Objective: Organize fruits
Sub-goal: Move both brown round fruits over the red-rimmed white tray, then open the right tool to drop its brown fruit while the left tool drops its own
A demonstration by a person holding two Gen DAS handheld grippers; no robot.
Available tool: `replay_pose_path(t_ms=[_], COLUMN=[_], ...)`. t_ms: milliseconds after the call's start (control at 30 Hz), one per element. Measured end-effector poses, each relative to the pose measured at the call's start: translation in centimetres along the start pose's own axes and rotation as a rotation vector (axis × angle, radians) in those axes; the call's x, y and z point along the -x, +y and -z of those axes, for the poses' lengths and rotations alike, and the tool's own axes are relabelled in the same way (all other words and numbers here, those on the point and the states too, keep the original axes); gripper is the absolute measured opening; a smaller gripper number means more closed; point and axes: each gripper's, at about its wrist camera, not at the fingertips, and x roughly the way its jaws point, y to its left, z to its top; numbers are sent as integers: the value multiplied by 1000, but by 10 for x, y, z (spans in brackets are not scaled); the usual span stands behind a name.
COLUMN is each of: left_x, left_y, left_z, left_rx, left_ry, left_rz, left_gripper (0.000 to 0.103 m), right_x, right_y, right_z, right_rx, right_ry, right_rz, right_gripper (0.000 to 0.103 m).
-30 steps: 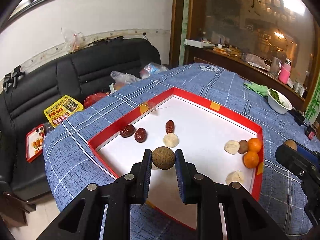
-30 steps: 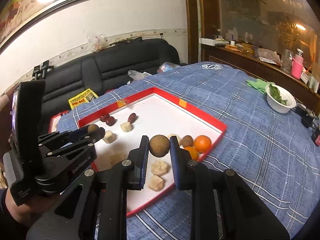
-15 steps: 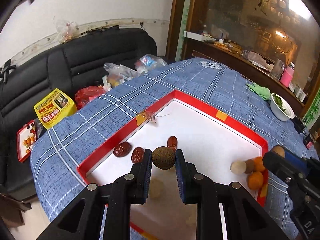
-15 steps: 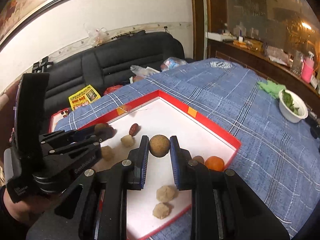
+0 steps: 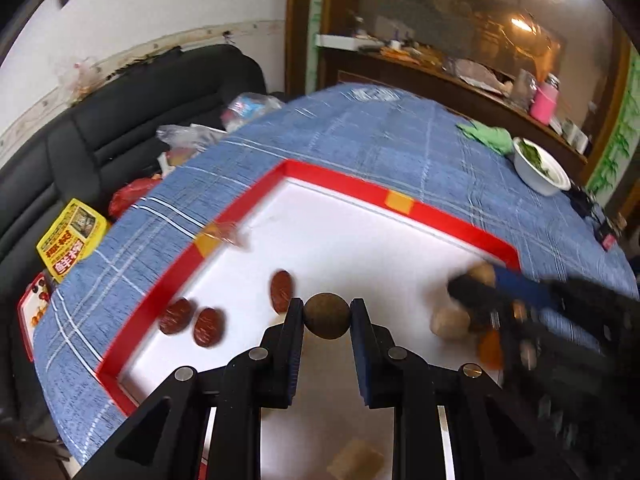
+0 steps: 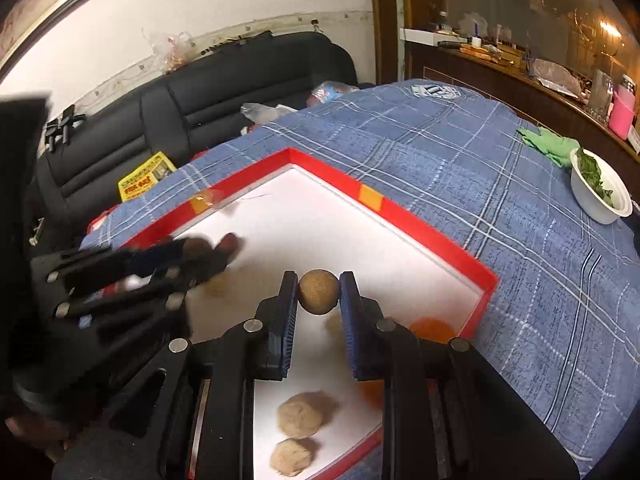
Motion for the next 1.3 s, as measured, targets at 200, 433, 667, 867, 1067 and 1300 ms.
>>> replay_pose_path(t_ms=[200, 433, 667, 867, 1067, 1300], left_x=[-8, -19, -23, -23, -24, -28], left_y=[-12, -14, -12, -12, -6, -3], left_z=[8, 12, 11, 11, 9, 8], left_rx=[-58, -79, -81, -78, -58, -46], left_ry=[47, 84, 91, 91, 88, 96], left_rz=[15, 7, 6, 5, -12, -34], left_gripper=[22, 22, 22, 22, 22, 22], right_x=[-17, -41, -53, -58, -60, -69], right_y=[-15, -14, -14, -13, -9, -6], right_z=[-17, -23, -24, -28, -31, -32], right_rx=[-14, 3, 7, 9, 12, 20], right_ry=[23, 70, 93, 98, 108, 144], right_rz=[7, 4, 6, 7, 10, 16], right_gripper=[21, 21, 21, 21, 21, 21])
